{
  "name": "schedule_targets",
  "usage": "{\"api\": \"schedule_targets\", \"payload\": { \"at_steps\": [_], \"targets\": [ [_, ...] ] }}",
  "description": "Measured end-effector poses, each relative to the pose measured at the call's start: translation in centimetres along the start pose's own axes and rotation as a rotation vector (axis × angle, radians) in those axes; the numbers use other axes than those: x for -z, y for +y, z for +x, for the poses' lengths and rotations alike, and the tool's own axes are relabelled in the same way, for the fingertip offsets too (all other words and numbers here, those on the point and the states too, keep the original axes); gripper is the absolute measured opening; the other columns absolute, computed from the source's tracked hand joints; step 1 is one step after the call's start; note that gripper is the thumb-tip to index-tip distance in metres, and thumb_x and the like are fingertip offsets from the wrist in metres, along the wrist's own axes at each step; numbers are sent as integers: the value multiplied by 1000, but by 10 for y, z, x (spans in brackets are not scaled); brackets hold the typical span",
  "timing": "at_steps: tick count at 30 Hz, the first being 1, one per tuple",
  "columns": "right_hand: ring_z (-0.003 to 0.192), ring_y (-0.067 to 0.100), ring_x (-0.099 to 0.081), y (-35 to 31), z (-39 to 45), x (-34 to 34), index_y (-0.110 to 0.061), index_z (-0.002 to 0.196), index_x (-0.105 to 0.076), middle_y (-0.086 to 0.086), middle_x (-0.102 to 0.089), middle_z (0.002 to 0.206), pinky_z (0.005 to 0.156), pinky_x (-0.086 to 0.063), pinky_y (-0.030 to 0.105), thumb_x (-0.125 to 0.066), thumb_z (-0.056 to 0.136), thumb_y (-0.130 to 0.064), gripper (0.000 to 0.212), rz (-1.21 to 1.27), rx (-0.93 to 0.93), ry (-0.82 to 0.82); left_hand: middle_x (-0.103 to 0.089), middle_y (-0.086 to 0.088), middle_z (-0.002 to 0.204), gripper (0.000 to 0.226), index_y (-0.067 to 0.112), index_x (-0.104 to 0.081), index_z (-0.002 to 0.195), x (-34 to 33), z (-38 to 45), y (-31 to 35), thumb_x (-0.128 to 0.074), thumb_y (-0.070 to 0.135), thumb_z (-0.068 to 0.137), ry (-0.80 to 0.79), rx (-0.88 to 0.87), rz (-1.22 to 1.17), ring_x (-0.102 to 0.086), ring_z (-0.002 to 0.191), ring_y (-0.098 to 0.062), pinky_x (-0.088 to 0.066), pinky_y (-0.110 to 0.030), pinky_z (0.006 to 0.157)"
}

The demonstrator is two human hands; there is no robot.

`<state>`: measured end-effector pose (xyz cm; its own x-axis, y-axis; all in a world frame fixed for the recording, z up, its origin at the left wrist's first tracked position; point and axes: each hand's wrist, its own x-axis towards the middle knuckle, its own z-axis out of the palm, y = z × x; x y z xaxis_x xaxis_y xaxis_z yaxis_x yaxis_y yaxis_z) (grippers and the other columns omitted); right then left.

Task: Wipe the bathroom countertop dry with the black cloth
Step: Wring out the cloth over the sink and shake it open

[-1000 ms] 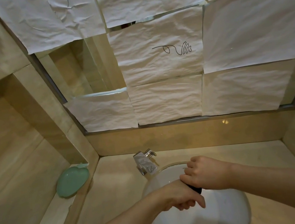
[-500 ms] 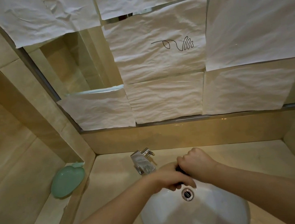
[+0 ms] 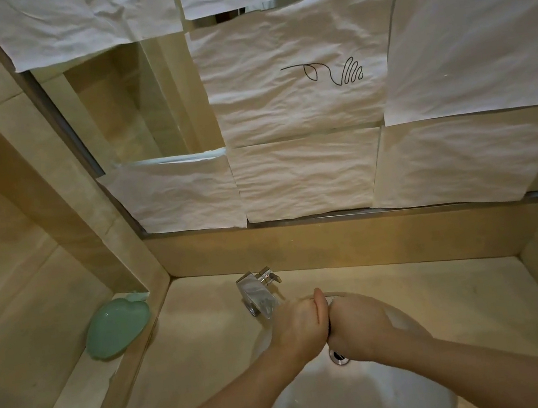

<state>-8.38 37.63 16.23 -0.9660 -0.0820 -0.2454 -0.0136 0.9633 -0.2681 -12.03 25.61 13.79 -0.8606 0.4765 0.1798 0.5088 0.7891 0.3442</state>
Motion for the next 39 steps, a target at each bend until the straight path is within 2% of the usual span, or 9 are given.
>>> {"api": "schedule_targets", "payload": {
  "at_steps": [7, 13, 16, 21, 24, 27, 31, 36, 39],
  "targets": [
    [45, 10, -36, 7, 5, -26, -20, 40, -48, -4, -43, 48, 47, -30, 24, -65, 64, -5, 33, 909, -250, -317, -43, 1, 40, 57, 16, -41, 47, -21, 22, -36, -28, 21, 102, -11, -461, 49, -35, 35, -21, -25, -25, 41],
    [47, 12, -26, 25, 18, -32, -21, 56, -42, 0, -33, 54, 47, -20, 24, -68, 72, -9, 33, 1104, -269, -546, -45, -4, 39, 50, 17, -38, 44, -38, 39, -39, -39, 21, 94, -51, -550, 92, -39, 34, -27, -30, -24, 42],
    [54, 12, -46, 36, 17, -37, -16, 71, -58, -1, -54, 64, 52, -37, 26, -69, 73, -16, 11, 908, -201, -263, -57, -14, 58, 49, 10, -58, 59, -25, 39, -15, -36, 26, 99, -165, -136, 113, -53, 55, -34, -32, -31, 53],
    [119, 9, -46, 68, -25, -52, -34, 149, -29, -8, -35, 148, 84, -46, 16, -68, 73, -27, 85, 74, 156, 253, -61, -7, 58, 44, 6, -63, 95, -28, 8, 0, -30, 33, 104, -568, 794, -743, -53, 47, -18, -37, -22, 48],
    [130, 24, -43, 72, -37, -64, -23, 149, -34, 5, -35, 151, 98, -48, 27, -72, 63, -7, 96, -168, 484, 255, -51, 5, 47, 39, 13, -53, 82, -25, -14, 8, -27, 33, 103, -881, 866, -1076, -34, 34, -5, -21, -16, 35],
    [107, 20, -53, 66, -30, -53, -15, 137, -49, 4, -51, 130, 83, -52, 27, -64, 71, -7, 68, -256, 593, 343, -40, 7, 46, 42, 15, -49, 74, -19, -18, 13, -24, 36, 100, -1112, 841, -1161, -29, 34, -4, -20, -15, 35],
    [68, 18, -51, 47, -15, -18, -15, 88, -63, 0, -55, 80, 58, -45, 28, -61, 64, -6, 25, -430, 575, 472, -38, 5, 42, 42, 15, -49, 66, -4, -12, 25, -23, 28, 97, -855, 889, -1127, -25, 34, -7, -15, -18, 36],
    [30, 13, -44, 21, 11, -6, -25, 43, -43, -5, -46, 39, 41, -20, 18, -80, 19, -12, 46, -505, 358, 221, -63, -3, 58, 52, 10, -60, 67, -25, -10, 25, -22, 34, 93, -252, 856, -817, -53, 51, -19, -39, -26, 54],
    [39, 11, -55, 3, 12, -5, -25, 47, -27, -7, -56, 46, 44, -13, 18, -88, 39, -16, 62, -569, 326, 72, -69, -5, 69, 51, 9, -59, 65, -41, -18, 14, -26, 30, 97, -70, 816, -583, -63, 73, -24, -39, -34, 61]
  ]
}}
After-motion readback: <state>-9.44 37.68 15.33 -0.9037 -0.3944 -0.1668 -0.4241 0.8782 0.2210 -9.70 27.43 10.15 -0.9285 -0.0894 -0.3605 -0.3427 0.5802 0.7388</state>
